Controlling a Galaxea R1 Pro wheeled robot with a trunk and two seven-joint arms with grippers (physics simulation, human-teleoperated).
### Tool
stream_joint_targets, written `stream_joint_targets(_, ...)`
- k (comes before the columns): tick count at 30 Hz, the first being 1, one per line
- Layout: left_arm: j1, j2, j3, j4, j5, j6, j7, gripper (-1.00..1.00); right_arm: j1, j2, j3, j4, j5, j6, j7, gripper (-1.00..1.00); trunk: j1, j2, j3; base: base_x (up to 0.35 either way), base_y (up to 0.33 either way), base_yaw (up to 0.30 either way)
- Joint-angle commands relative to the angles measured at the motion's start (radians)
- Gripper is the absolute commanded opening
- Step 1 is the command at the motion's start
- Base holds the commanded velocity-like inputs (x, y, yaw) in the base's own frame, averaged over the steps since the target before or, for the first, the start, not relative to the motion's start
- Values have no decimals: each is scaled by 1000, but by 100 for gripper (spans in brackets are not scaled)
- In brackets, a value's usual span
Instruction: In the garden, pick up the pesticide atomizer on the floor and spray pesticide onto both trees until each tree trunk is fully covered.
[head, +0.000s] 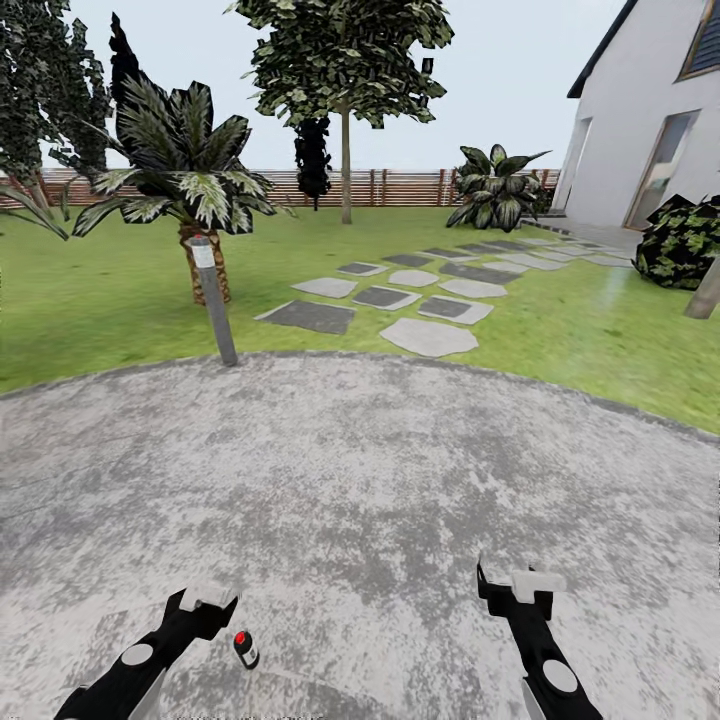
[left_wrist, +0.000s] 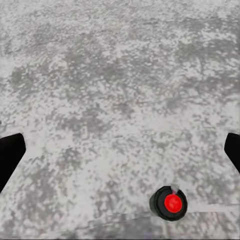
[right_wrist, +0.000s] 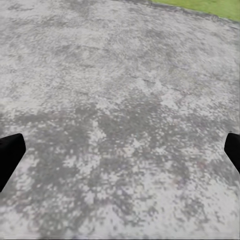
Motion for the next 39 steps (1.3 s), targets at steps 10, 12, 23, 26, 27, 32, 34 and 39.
stream_joint_targets(10, -1, -1, -1, 0, -10, -6, 1, 100, 0, 0, 1, 0, 0, -2, -3, 100, -1, 0, -1, -48, 31, -68)
stream_joint_targets(12, -1, -1, -1, -1, -10, -7, 1, 100, 0, 0, 1, 0, 0, -2, -3, 100, -1, 0, -1, -3, 2, -227)
stream_joint_targets(23, -1, -1, -1, -1, -11, -5, 1, 100, 0, 0, 2, 0, 0, -3, -3, 100, 3, -7, -4, 0, 0, -52)
stream_joint_targets(26, -2, -1, -1, 0, -11, -5, 1, 100, 0, 1, 2, 0, 0, -2, -3, 100, 15, -28, -13, 0, 0, -1)
stream_joint_targets(27, -3, -1, -1, 1, -11, -5, 1, 100, 0, 0, 1, 0, 0, -3, -3, 100, 19, -35, -16, 0, 0, 0)
stream_joint_targets(32, -7, -3, -2, 1, -11, -4, 1, 100, 0, 1, 2, 0, 0, -3, -3, 100, 38, -70, -32, 0, 0, -2)
stream_joint_targets(34, -7, -3, -2, 2, -11, -4, 1, 100, 0, 1, 2, 0, 0, -3, -3, 100, 45, -84, -39, 0, 0, -66)
stream_joint_targets(39, -8, -2, -2, 5, -11, -4, 1, 100, 0, 1, 2, 0, 0, -3, -3, 100, 48, -86, -62, 0, 0, -194)
